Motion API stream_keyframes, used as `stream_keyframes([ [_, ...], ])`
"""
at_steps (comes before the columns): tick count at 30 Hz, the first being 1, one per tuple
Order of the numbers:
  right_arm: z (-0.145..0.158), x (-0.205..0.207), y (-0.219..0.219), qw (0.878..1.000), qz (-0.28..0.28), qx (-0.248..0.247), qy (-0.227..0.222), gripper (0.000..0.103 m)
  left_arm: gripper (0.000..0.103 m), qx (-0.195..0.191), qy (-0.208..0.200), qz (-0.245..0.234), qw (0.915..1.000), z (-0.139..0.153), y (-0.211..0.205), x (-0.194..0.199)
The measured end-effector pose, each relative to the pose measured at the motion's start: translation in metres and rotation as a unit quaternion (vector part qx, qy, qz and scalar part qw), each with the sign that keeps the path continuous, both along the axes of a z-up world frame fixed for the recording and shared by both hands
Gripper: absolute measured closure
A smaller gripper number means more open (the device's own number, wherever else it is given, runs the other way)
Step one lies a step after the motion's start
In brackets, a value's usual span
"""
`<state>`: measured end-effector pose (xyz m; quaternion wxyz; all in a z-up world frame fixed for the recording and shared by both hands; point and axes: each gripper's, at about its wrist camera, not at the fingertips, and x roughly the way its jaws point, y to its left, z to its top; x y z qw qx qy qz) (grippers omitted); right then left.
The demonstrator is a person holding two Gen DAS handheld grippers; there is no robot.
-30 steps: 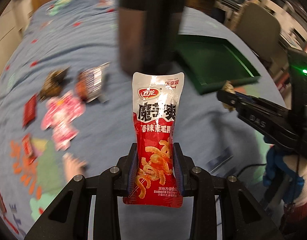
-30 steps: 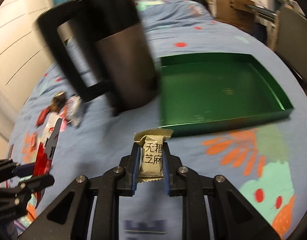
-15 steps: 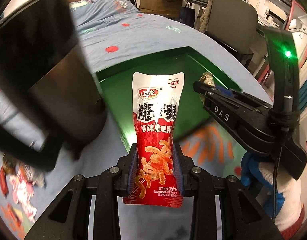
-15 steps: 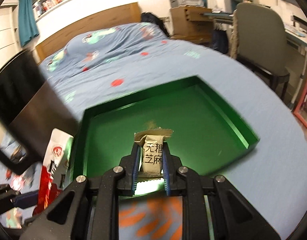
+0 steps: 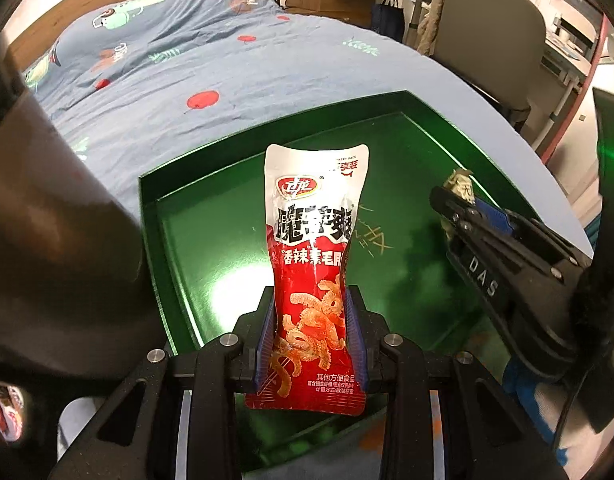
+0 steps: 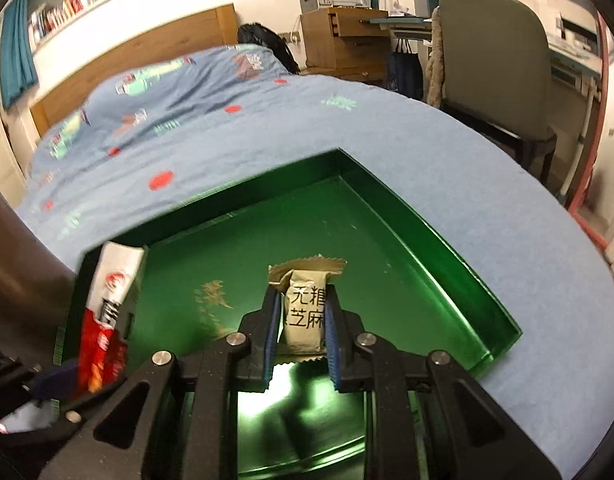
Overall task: Organize snacks
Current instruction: 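Carry both held snacks over the green tray past the thermos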
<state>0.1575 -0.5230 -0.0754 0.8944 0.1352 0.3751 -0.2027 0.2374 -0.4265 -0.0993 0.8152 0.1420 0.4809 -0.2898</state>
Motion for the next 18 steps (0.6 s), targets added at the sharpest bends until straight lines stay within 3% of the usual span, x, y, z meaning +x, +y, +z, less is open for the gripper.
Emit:
stream_keyframes([
  [7,-0.012,0.004,-0.005,1.0,0.003,-0.002,0.009,0.103,0.074,0.015,0.009,0.013,0.9998,-0.016,-0.005,0.004],
  [18,-0.017,0.005,-0.003,1.0,0.003,-0.007,0.018,0.103,0.073,0.015,0.0,0.01,0.9998,-0.015,-0.01,-0.002],
])
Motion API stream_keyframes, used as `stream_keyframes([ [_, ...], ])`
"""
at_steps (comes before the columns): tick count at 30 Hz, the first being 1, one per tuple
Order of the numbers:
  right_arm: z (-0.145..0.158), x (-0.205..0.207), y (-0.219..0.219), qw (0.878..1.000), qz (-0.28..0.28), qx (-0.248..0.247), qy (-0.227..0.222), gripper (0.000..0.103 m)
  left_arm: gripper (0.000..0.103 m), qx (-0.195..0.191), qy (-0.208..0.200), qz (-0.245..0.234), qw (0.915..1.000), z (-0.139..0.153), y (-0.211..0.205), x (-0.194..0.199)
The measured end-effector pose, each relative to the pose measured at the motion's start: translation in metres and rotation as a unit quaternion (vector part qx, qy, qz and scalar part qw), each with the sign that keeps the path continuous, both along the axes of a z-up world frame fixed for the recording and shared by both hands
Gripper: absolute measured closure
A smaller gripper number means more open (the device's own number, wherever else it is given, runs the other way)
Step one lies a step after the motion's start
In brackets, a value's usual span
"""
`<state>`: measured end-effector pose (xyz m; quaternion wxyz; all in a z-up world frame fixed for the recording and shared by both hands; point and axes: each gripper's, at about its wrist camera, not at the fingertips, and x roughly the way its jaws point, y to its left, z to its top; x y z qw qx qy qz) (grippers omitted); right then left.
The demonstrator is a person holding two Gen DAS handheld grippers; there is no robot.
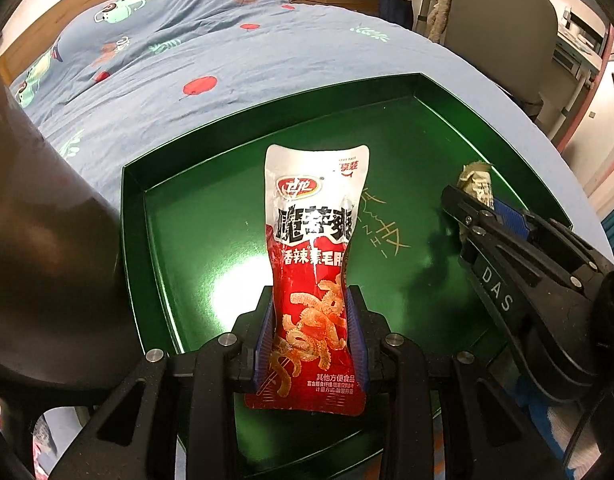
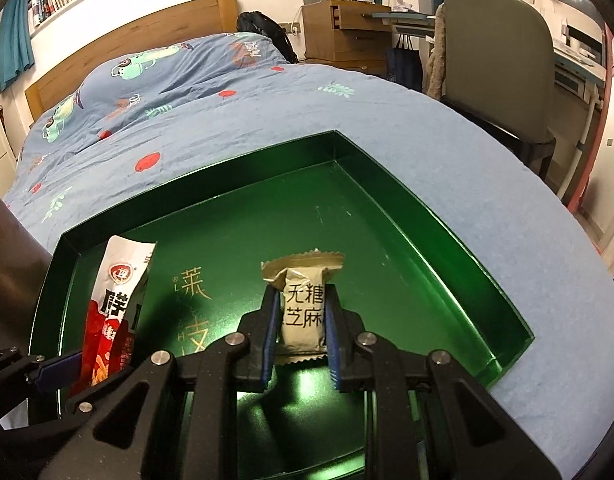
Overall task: Organize snacks
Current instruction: 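Open the right tool to drop the gold candy while the left drops the red bag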
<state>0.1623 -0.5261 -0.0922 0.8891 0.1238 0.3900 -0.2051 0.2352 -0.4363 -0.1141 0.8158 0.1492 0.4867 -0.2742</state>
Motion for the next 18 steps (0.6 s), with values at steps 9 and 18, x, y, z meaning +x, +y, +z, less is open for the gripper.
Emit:
stream_keyframes([
  [9,0.001,-0.002,0.0,1.0,-0.002,-0.002,-0.004,0.087,0.07,-0.017,0.019,-0.005,0.9997,0.001,0.006,0.001],
  [18,0.013,-0.009,0.0,1.0,-0.009,-0.002,-0.022,0.058,0.054,-0.027,0.0,0.002,0.9996,0.012,0.017,-0.004],
])
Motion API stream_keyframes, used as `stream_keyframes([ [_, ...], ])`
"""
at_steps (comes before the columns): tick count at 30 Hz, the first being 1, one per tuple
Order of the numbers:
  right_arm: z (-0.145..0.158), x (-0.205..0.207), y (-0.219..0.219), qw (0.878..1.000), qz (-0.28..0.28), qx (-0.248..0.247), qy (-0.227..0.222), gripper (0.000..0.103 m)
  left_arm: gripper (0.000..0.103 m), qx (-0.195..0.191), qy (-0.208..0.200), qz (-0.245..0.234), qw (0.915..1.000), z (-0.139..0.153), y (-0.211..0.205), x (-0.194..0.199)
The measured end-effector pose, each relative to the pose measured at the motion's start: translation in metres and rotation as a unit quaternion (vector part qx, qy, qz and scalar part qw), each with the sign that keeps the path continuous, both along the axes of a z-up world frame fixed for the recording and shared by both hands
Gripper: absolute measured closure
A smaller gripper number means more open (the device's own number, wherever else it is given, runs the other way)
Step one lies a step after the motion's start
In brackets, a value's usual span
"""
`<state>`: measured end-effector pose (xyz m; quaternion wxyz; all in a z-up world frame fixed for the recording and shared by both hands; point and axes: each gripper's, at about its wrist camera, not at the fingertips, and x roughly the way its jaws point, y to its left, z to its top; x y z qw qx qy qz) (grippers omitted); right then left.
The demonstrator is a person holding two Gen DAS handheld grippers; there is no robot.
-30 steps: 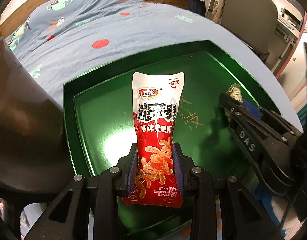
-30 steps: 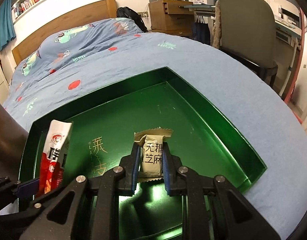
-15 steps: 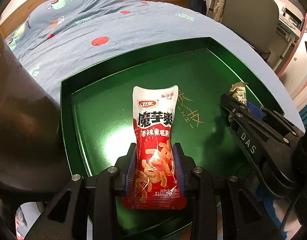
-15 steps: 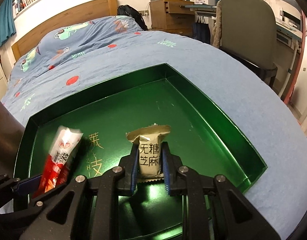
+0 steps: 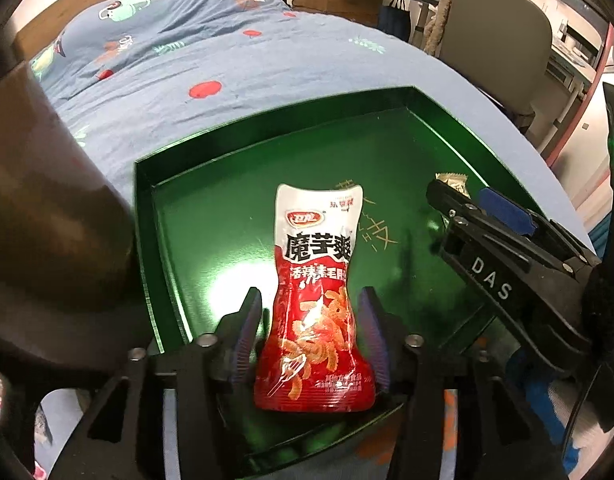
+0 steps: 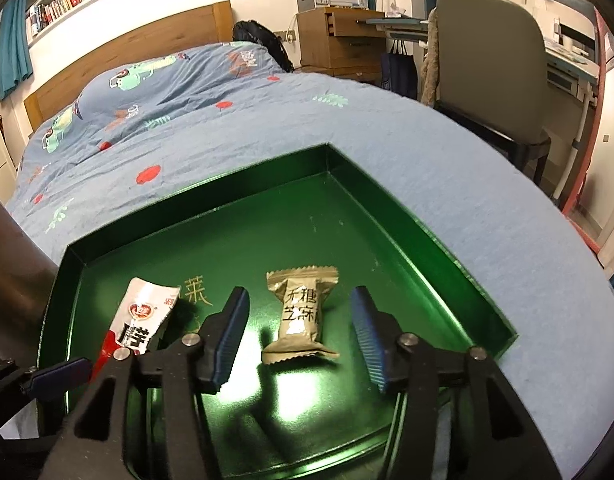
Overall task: Organize snacks
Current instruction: 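Open the right tool to drop the gold candy while the left drops the red bag, then grasp the pink striped candy with the right tool while the left grasps the red candy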
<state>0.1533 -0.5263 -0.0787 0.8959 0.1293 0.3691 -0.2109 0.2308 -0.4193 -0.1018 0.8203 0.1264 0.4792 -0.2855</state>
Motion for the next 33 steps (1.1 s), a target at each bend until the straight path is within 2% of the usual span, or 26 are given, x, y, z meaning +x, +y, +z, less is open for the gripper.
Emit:
stream_keyframes([
  [3,0.008,-0.006,0.0,1.0,-0.007,-0.001,-0.017,0.053,0.054,-0.003,-0.009,-0.003,1.0,0.006,0.003,-0.004],
  [11,0.027,-0.021,-0.005,0.999,-0.035,-0.011,-0.038,0.051,0.054,-0.034,-0.033,-0.015,0.9988,0.024,0.022,-0.035],
  [13,0.03,-0.023,-0.004,0.999,-0.037,-0.015,-0.037,0.051,0.054,-0.03,-0.045,-0.016,0.9984,0.027,0.03,-0.042],
  [18,0.049,-0.03,0.007,0.998,-0.027,-0.037,-0.043,0.05,0.054,-0.026,-0.067,-0.009,0.9974,0.042,0.054,-0.054],
  [21,0.066,-0.036,0.018,0.997,-0.021,-0.05,-0.05,0.042,0.054,-0.031,-0.084,0.002,0.996,0.056,0.073,-0.061],
  [23,0.073,-0.041,0.026,0.998,-0.013,-0.044,-0.052,0.041,0.054,-0.029,-0.095,0.007,0.995,0.063,0.085,-0.067],
  [30,0.083,-0.067,0.074,0.998,0.028,-0.057,-0.024,0.041,0.054,-0.001,-0.066,0.032,0.9973,0.072,0.132,-0.084],
  [33,0.081,-0.085,0.096,0.998,0.046,-0.05,-0.008,0.041,0.05,0.006,-0.061,0.057,0.9965,0.074,0.165,-0.095],
])
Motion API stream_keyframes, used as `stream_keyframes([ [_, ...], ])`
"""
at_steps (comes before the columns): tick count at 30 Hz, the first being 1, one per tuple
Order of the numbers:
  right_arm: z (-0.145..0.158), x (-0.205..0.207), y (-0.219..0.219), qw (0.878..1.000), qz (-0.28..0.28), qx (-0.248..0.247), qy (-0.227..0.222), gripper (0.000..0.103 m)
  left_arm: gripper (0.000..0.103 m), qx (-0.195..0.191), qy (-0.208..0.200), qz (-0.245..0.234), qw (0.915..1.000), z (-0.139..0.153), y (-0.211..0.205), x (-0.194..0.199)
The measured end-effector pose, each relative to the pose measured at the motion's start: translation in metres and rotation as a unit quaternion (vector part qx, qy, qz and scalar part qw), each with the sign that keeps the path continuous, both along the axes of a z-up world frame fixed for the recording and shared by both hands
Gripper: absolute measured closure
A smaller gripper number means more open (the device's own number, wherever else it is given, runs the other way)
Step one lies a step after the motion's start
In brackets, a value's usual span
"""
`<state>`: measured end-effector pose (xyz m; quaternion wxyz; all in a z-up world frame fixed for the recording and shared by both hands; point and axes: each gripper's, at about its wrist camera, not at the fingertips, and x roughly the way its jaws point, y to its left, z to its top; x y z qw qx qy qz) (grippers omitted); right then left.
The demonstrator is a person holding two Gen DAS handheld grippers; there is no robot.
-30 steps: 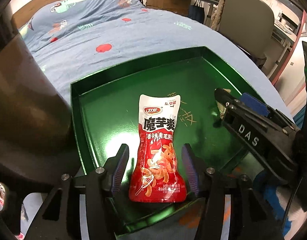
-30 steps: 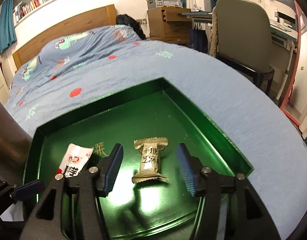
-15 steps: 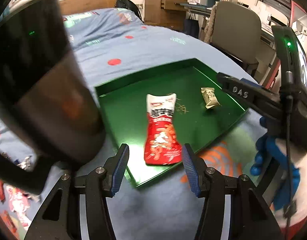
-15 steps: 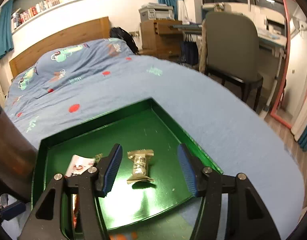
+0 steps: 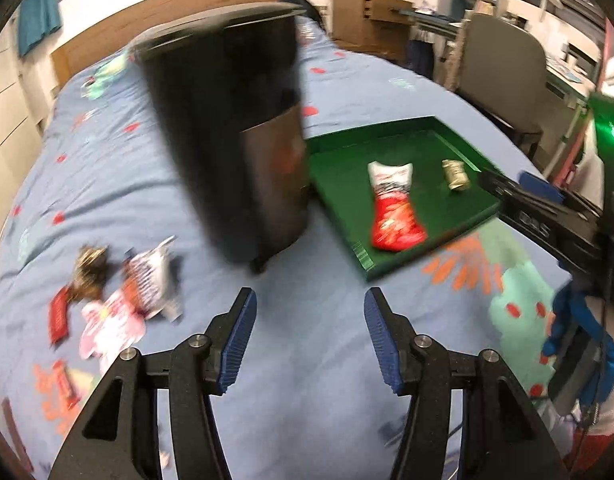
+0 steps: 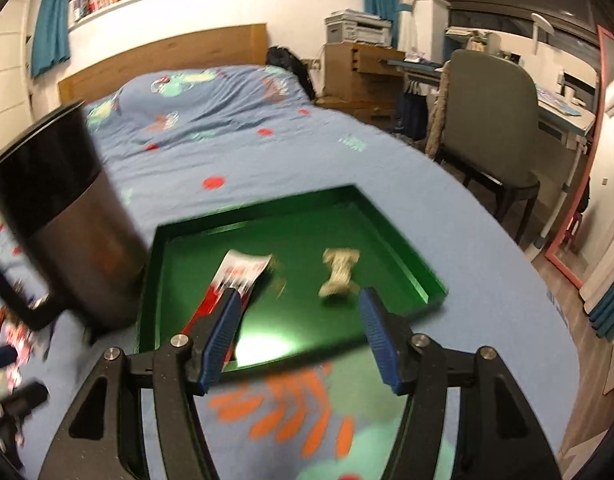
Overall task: Organize snacks
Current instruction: 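Grasp the pink striped candy with the right tool while the left grasps the red candy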
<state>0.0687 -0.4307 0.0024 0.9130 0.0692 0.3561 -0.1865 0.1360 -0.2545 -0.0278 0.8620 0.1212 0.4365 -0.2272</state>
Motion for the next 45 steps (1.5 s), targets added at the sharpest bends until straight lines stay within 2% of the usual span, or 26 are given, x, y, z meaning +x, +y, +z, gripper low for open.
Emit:
stream_keyframes([
  [3,0.002,-0.012,0.016,1.0,0.017,0.017,0.008,0.041,0.047,0.004,0.004,0.018,0.9998,0.002,0.031,-0.011],
  [13,0.028,-0.038,0.105,0.994,0.106,0.031,0.003,0.041,0.045,0.013,0.03,0.098,0.9947,-0.005,0.142,-0.035],
  [20,0.016,-0.043,0.191,0.978,0.198,0.054,0.037,0.041,0.045,0.002,0.035,0.172,0.9846,-0.015,0.225,-0.04],
  [30,-0.003,-0.044,0.284,0.955,0.28,0.059,0.075,0.041,0.045,-0.018,0.044,0.247,0.9679,-0.035,0.319,-0.047],
  [34,-0.013,-0.044,0.307,0.949,0.295,0.062,0.092,0.041,0.045,-0.027,0.053,0.266,0.9622,-0.046,0.343,-0.046],
  [38,-0.031,-0.043,0.33,0.944,0.302,0.074,0.114,0.041,0.045,-0.041,0.057,0.269,0.9605,-0.053,0.349,-0.037],
  [45,-0.063,-0.034,0.364,0.936,0.306,0.084,0.154,0.041,0.045,-0.073,0.063,0.267,0.9588,-0.066,0.346,0.006],
])
